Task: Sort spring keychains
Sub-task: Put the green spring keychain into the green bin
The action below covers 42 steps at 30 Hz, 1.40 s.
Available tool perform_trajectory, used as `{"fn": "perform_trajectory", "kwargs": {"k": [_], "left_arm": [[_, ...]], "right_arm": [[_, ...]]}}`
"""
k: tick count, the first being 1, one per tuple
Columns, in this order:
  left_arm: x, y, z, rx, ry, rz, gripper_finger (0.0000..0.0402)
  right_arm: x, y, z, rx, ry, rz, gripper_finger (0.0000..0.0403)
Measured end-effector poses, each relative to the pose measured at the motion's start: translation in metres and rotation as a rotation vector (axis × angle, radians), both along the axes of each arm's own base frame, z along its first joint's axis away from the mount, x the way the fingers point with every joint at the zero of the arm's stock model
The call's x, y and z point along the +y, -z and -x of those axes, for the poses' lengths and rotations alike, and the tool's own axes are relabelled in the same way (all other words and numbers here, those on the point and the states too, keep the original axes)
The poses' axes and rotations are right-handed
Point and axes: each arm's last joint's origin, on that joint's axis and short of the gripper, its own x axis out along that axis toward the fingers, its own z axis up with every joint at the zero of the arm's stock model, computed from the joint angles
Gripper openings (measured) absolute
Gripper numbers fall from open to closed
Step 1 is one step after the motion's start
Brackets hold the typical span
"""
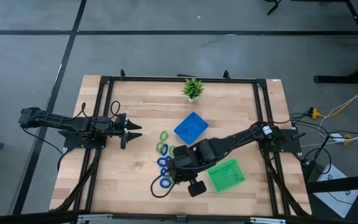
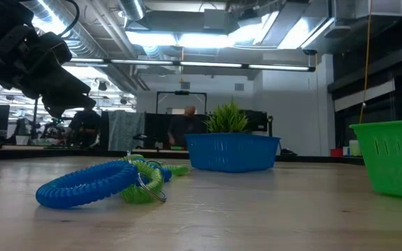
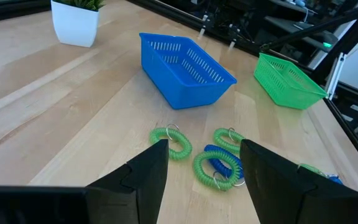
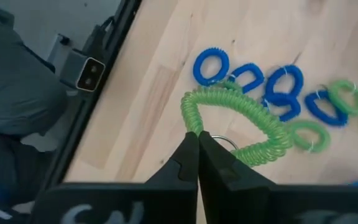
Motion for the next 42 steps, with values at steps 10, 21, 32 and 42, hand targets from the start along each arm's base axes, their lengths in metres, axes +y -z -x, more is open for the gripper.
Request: {"fn": "perform_trajectory", "kwargs": {"k": [10,21,32,42], "left_arm": [[0.000,0.000,0.000,0.000,0.000,0.000,0.0194],[0.000,0.000,0.000,-0.001,0.000,0.000,0.0194],[0.000,0.000,0.000,-0.003,0.000,0.000,0.0194],[0.000,0.000,0.000,-0.004,0.000,0.000,0.0194]], "right_arm": [[0.009,-0.008,0.036,0.252,0.067,-0.044,0.0000],[0.018,-0.029,0.061,0.292,0.034,-0.150,0.0000],[-0.001,-0.076,0.093,0.136,0.135,-0.137,0.0000],[-0.010,-0.104,0.127,0.021,0.163,-0.106,0.0000]]}}
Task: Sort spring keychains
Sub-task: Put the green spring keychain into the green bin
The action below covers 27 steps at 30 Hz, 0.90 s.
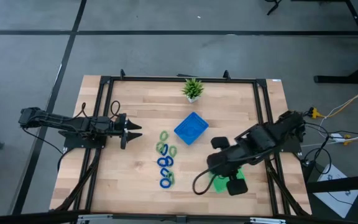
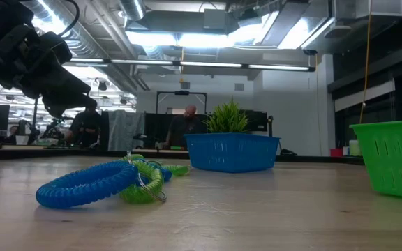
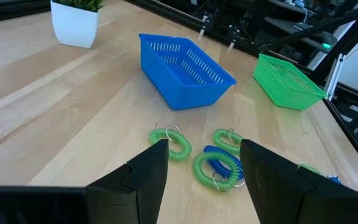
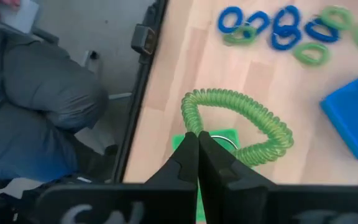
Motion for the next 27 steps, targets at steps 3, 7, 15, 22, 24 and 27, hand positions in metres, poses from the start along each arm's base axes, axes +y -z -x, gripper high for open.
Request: {"fn": "perform_trajectory", "kwargs": {"k": [3,7,15,22,24,27], "left_arm": [[0.000,0.000,0.000,0.000,0.000,0.000,0.0194],[0.000,0.000,0.000,0.000,0.000,0.000,0.0194],[0.000,0.000,0.000,0.000,0.000,0.000,0.0194],[0.000,0.000,0.000,0.000,0.000,0.000,0.0194],[0.000,0.000,0.000,0.000,0.000,0.000,0.0194],[0.000,0.000,0.000,0.000,0.000,0.000,0.0194]], "right_arm": [[-0.004,0.003,0.015,0.012,0.049,0.037,0.0000],[-0.004,0.016,0.035,0.048,0.104,0.093,0.0000],[-0.006,0.049,0.066,0.047,0.164,0.076,0.0000],[-0.011,0.071,0.091,0.010,0.202,0.025,0.0000],[-0.013,0.078,0.097,-0.005,0.221,0.011,0.0000],[-0.014,0.089,0.102,-0.031,0.247,-0.022,0.0000]]}}
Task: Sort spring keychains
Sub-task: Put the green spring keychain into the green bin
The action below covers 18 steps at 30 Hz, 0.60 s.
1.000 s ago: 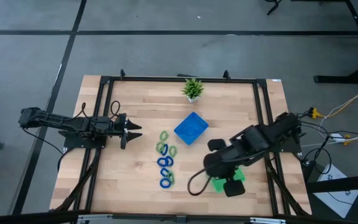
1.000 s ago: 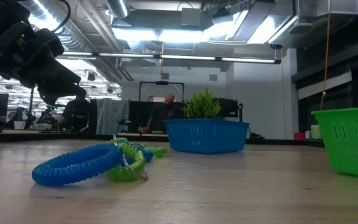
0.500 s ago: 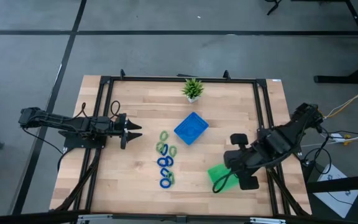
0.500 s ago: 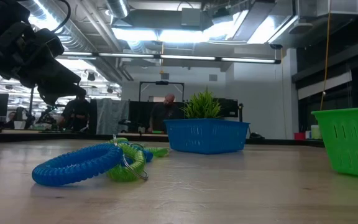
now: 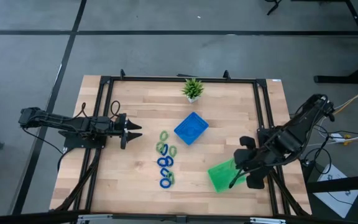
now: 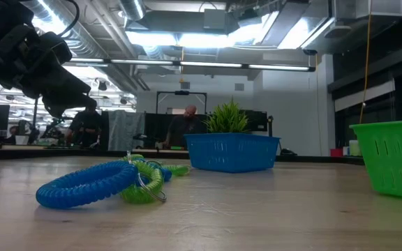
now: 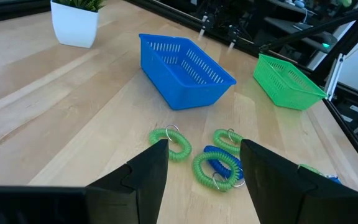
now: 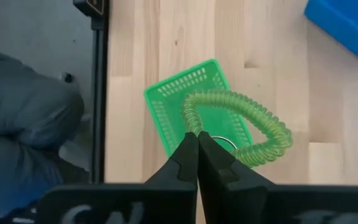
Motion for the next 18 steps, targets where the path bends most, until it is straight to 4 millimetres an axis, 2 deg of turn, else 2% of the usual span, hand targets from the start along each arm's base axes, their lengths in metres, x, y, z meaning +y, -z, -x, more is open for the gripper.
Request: {"fn": "perform_trajectory", "kwargs": {"k": [8,18], "left_arm": [[0.000,0.000,0.000,0.000,0.000,0.000,0.0194],[0.000,0.000,0.000,0.000,0.000,0.000,0.0194]], "right_arm": [[-0.003,0.036,0.009,0.007,0.083,-0.015,0.0000],[-0.001,0.086,0.008,0.015,0.130,-0.023,0.0000]]}}
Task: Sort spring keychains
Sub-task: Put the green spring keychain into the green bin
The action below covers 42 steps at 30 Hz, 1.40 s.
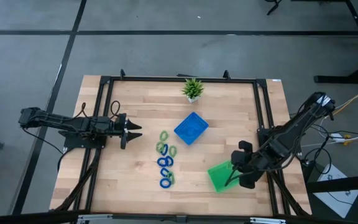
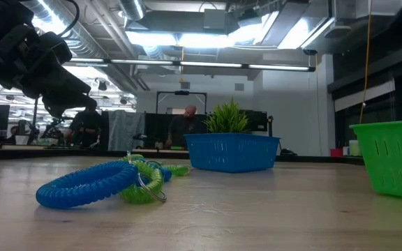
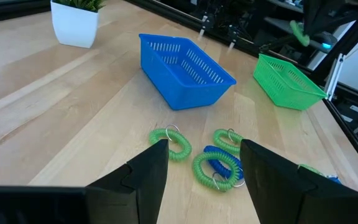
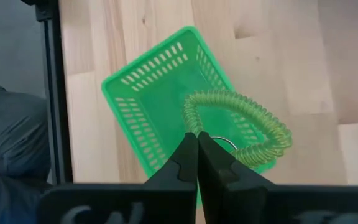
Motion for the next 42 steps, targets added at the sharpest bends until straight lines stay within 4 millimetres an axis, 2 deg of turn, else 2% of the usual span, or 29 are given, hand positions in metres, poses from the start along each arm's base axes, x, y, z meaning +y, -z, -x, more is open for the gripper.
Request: {"fn": "perform_trajectory", "kwargs": {"k": [9,19,28,42], "left_arm": [[0.000,0.000,0.000,0.000,0.000,0.000,0.0194],[0.000,0.000,0.000,0.000,0.000,0.000,0.0194],[0.000,0.000,0.000,0.000,0.000,0.000,0.0194],[0.000,0.000,0.000,0.000,0.000,0.000,0.0194]], "right_arm": [[0.000,0.031,0.001,0.013,0.040,-0.058,0.0000],[0.001,0.050,0.005,0.046,0.088,-0.137,0.0000],[0.005,0.050,0.005,0.043,0.087,-0.157,0.0001],[0.004,0.050,0.005,0.031,0.055,-0.132,0.0024]]}}
